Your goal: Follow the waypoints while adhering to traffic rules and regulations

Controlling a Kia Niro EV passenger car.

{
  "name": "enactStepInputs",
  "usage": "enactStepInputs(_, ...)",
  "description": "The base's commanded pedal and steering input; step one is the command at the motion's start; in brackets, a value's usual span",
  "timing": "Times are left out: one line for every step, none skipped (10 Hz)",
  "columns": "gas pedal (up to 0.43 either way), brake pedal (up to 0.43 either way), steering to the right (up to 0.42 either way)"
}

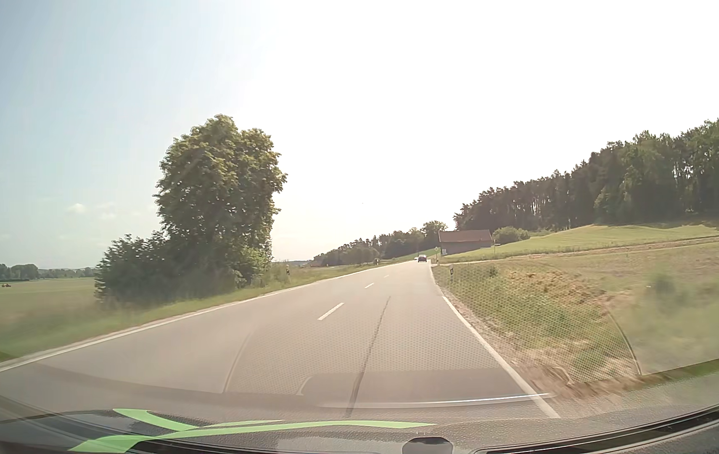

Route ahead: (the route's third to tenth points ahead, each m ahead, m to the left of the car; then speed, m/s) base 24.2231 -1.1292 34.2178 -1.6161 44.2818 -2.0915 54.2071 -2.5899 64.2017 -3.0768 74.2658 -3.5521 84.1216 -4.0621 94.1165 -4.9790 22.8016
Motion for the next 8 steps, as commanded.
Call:
enactStepInputs(0.197,0.000,0.012)
enactStepInputs(0.197,0.000,0.013)
enactStepInputs(0.197,0.000,0.013)
enactStepInputs(0.197,0.000,0.013)
enactStepInputs(0.197,0.000,0.013)
enactStepInputs(0.197,0.000,0.013)
enactStepInputs(0.197,0.000,0.012)
enactStepInputs(0.197,0.000,0.012)
